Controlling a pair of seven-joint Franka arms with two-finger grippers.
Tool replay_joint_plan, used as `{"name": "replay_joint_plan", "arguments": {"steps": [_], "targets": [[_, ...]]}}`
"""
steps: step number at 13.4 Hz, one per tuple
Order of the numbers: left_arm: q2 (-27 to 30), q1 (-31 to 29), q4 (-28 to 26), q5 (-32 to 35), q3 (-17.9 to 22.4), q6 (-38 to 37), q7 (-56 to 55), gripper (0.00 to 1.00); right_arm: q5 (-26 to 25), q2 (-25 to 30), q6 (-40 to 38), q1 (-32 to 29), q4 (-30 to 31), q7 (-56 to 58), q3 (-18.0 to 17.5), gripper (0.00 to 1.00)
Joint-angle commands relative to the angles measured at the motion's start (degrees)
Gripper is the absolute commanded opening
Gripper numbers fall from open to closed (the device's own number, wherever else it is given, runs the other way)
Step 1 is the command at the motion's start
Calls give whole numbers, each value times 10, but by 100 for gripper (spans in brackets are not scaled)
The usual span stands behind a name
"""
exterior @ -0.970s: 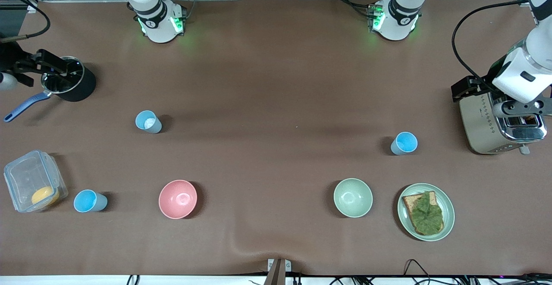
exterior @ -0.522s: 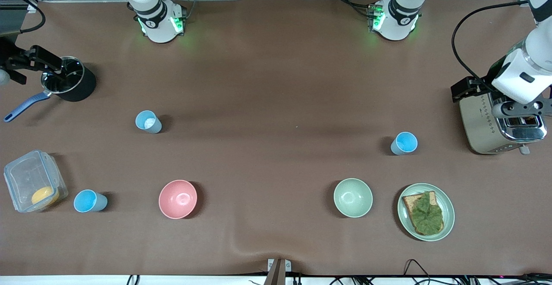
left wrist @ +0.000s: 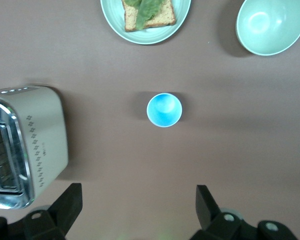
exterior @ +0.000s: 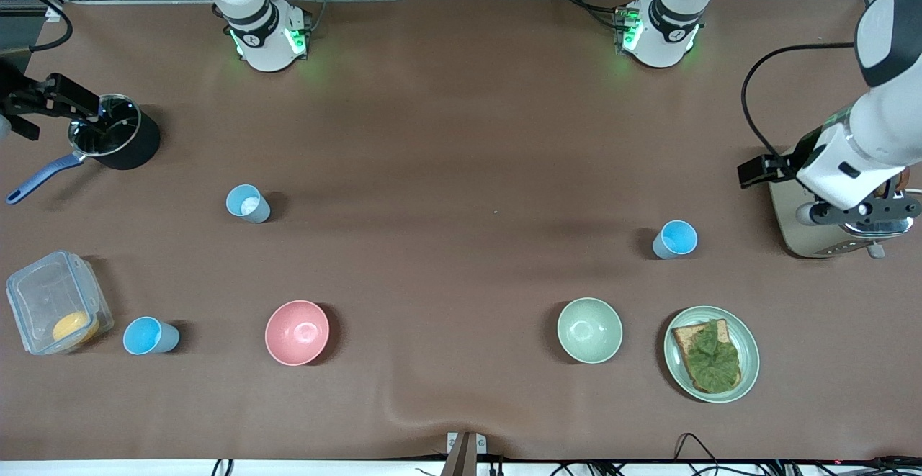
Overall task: Stack blue cups with both arms
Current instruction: 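Reach the left gripper down to the blue cup beside the toaster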
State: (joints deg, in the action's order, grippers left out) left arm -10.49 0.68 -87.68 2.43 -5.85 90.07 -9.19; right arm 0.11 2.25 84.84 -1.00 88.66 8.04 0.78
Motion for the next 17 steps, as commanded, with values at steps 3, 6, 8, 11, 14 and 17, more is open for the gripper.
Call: {"name": "replay_joint_plan", "arguments": {"steps": [3,6,8,11,14,17], "targets": [[-40,-13,-43,-16,-1,80,6,100,-8,-2,-9,-8,-13,-7,-8,100],[-43,-19,-123,-16,0,179,8,100,-9,-2,-10,-9,-15,-7,-8,100],[-54,-20,-160,-8,0,229,8,100,-9,-2,-10,-10,-16,-7,-7,100],[-69,-30,-195,-7,1,274,13,100,-8,-2,-11,-11,-20,-7,-7,100],[-99,-33,-218,-8,1,319,13,100,-8,-2,-11,-14,-20,-7,-6,100],[-119,-36,-226,-8,1,332,13,100,-7,-2,-11,-22,-20,-6,-5,100]]}}
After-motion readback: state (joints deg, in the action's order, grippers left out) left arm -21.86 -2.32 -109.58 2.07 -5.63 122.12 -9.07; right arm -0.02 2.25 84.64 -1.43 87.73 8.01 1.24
